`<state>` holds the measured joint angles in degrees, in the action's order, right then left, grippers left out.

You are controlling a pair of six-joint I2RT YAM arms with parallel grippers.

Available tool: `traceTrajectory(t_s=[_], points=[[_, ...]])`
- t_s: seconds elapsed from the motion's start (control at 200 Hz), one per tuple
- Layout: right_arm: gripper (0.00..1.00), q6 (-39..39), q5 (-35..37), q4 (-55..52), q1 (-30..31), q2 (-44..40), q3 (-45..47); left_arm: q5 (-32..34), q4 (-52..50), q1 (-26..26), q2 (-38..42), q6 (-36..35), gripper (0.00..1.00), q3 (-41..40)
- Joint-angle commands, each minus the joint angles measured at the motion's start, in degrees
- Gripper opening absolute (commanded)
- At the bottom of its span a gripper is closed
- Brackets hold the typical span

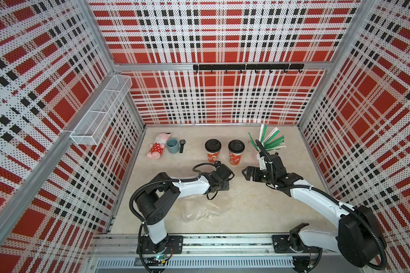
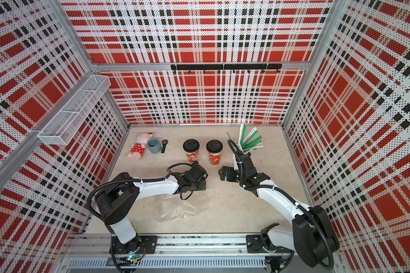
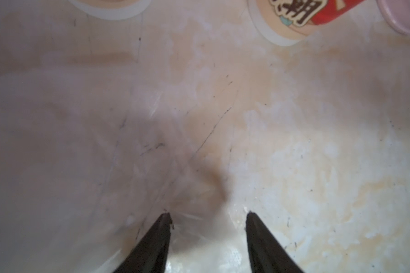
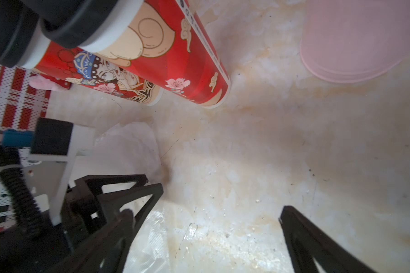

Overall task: Pack milk tea into plastic carrier bags
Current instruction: Adjust the plastic carrier bag at the center of the board.

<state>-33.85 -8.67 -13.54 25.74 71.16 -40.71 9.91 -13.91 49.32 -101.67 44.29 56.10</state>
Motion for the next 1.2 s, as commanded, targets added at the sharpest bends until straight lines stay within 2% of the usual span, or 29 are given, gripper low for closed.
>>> traceTrajectory(t_s=[0.0,0.115,0.251,0.391,0.456,0.551,0.832,0.977,0.997,1.042,1.067,1.127,1.192], points=[[1.0,0.4,1.02,0.09,0.33,-0.23,0.52,0.98,-0.78,0.16,-0.83,-0.51,0.49,1.89],[1.0,0.4,1.27,0.18,0.28,-0.01,0.56,0.58,-0.68,0.16,-1.67,-0.96,0.39,2.01],[1.0,0.27,1.28,0.33,0.33,-0.14,0.59,0.56,-1.06,0.15,-2.62,-1.71,0.43,2.23],[1.0,0.27,1.36,0.27,0.31,-0.23,0.63,1.98,-2.25,0.25,-3.35,-2.27,0.42,2.61],[1.0,0.18,1.42,0.36,0.28,-0.27,0.55,2.84,-2.83,0.38,-3.86,-2.41,0.36,3.02],[1.0,0.1,1.39,0.52,0.32,-0.23,0.58,2.88,-2.64,0.43,-3.57,-2.58,0.23,3.28],[1.0,0.18,1.1,0.74,0.35,-0.05,0.45,0.9,-1.26,-0.08,-1.08,-3.86,0.0,3.24],[1.0,0.32,1.28,0.19,0.3,-0.13,0.23,1.43,-1.97,-0.56,2.43,-3.88,0.0,3.47],[1.0,0.43,1.37,0.14,0.32,-0.14,0.2,2.02,-2.44,-0.35,2.95,-3.64,0.04,3.64],[1.0,0.58,1.6,-0.21,0.3,-0.3,0.19,3.52,-3.89,0.42,3.65,-2.99,0.25,4.39],[1.0,0.59,1.76,-0.34,0.33,-0.44,0.19,4.34,-4.87,1.01,3.65,-2.5,0.33,4.92],[1.0,0.76,2.31,-0.52,0.29,-0.75,0.19,5.65,-7.02,2.76,2.9,-1.32,0.43,6.04],[1.0,0.75,2.87,-0.52,0.3,-1.05,0.19,6.57,-9.03,4.38,1.19,-0.01,0.49,6.95]])
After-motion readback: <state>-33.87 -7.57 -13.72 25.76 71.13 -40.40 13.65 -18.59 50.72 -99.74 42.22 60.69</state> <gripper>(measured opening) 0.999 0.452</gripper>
